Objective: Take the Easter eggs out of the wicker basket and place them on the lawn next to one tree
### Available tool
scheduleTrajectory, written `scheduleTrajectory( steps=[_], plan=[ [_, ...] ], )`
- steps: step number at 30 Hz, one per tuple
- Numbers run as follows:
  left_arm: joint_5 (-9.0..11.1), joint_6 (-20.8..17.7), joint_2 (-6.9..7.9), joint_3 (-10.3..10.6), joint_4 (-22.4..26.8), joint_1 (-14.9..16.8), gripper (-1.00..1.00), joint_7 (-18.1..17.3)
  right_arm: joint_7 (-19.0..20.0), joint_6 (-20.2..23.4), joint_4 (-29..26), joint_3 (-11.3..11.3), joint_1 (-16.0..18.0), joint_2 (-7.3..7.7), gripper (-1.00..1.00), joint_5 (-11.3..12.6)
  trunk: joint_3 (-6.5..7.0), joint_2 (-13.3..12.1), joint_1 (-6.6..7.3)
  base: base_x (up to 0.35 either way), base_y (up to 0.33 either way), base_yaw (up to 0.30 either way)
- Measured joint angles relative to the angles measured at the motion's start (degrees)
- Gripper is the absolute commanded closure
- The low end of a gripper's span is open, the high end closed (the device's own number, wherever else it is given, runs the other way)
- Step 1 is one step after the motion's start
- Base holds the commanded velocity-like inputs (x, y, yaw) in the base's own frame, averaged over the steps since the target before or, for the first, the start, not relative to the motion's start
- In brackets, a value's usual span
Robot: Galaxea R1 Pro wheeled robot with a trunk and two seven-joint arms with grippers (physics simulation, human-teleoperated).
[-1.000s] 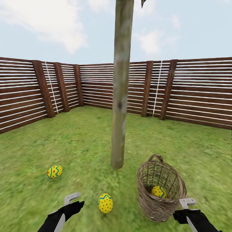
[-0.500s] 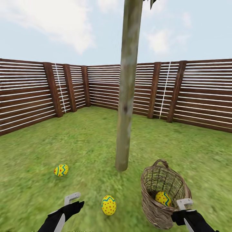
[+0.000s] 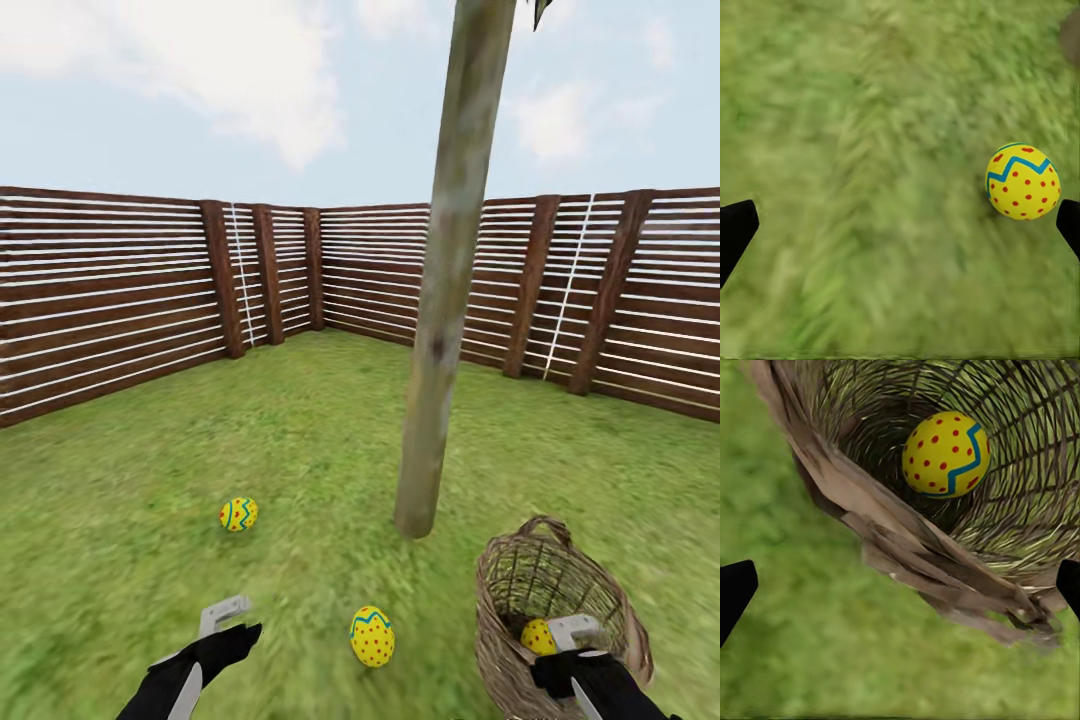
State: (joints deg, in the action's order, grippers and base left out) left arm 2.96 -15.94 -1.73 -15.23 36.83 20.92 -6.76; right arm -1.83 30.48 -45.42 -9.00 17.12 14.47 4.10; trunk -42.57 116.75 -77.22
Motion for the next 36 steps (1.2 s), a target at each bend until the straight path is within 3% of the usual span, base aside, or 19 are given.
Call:
scheduleTrajectory(
  steps=[15,25,36],
  plan=[
    [0.00,0.05,-0.23,0.02,-0.02,-0.01,-1.00,0.24,0.00,0.01,0.08,0.00,0.00,0.03,-1.00,0.04,2.69,-6.02,3.32,-0.162,0.073,0.290],
    [-0.08,0.16,-1.22,0.09,-0.14,-0.02,-1.00,0.41,0.41,0.06,0.02,0.16,-0.02,0.09,-1.00,0.23,4.49,-10.03,5.50,-0.135,-0.266,0.072],
    [-0.08,0.11,-1.25,0.10,-0.77,-0.03,-1.00,0.35,0.32,-0.02,0.05,0.02,-0.01,0.04,-1.00,0.01,6.46,-14.44,7.92,-0.150,-0.301,0.053]
  ],
)
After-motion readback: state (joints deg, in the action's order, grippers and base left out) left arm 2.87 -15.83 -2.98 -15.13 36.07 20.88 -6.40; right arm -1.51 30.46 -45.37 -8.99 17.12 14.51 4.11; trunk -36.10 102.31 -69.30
